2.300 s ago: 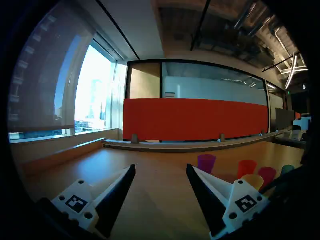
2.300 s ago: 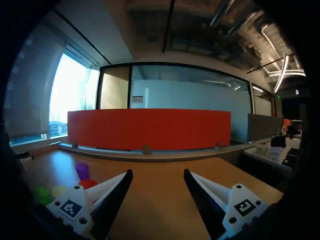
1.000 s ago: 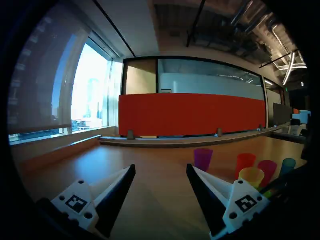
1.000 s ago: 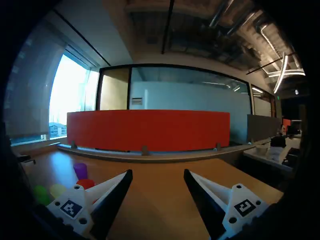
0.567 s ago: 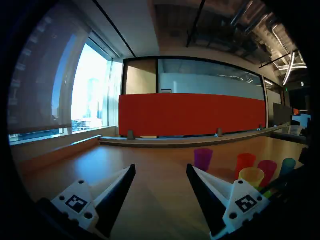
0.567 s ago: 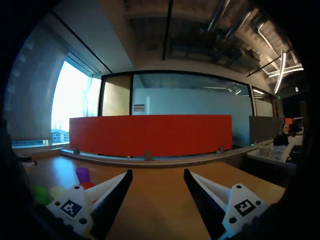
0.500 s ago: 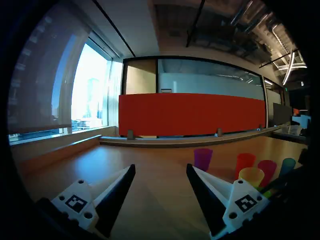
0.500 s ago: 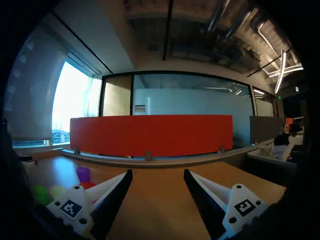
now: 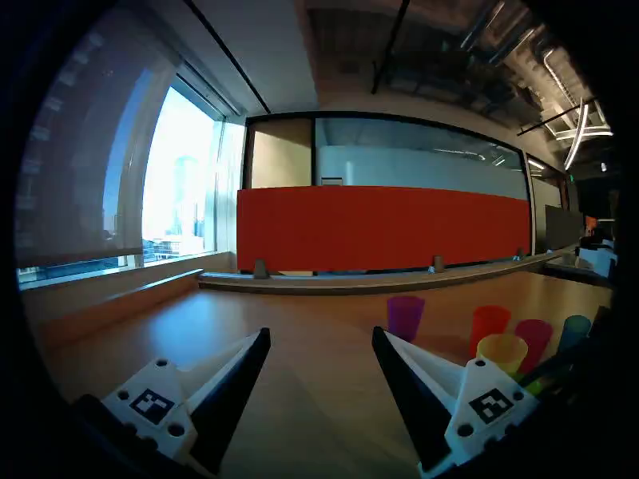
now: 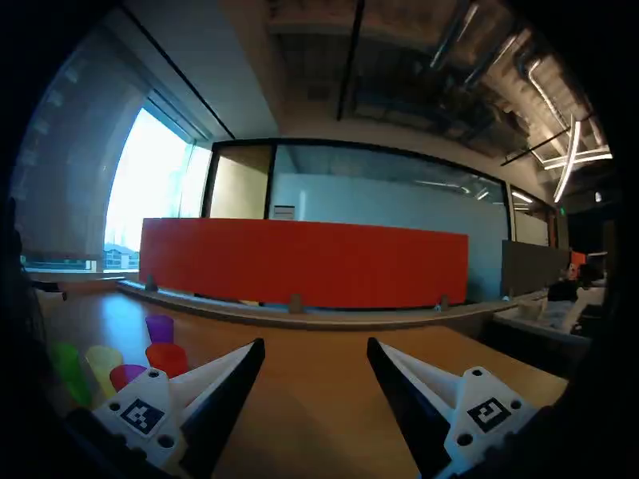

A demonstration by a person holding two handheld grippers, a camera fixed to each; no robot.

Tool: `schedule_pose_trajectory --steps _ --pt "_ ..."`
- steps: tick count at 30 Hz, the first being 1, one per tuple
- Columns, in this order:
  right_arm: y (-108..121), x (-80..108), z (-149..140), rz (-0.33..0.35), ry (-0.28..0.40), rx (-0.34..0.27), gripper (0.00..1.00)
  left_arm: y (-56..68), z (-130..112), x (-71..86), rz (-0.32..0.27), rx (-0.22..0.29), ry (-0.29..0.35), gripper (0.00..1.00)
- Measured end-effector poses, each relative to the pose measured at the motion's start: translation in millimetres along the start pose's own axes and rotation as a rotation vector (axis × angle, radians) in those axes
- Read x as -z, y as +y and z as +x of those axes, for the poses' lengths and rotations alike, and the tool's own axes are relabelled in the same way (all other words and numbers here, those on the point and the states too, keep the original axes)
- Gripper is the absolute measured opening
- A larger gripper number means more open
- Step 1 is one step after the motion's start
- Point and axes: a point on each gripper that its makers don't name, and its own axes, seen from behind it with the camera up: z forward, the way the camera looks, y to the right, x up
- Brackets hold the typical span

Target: Pour water

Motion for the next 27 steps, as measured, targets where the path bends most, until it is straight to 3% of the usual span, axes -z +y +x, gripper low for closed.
schedule_pose_trajectory --steps 14,27 --pt "7.1 -4.7 -9.3 -0.016 -0.020 0.014 0.99 -0.4 0.0 0.2 0.000 0.000 0.000 0.94" --pt "24.4 -4.1 -36.2 -0.043 -0.056 -0.004 0.99 -1.1 0.6 0.1 0.000 0.000 0.000 0.94"
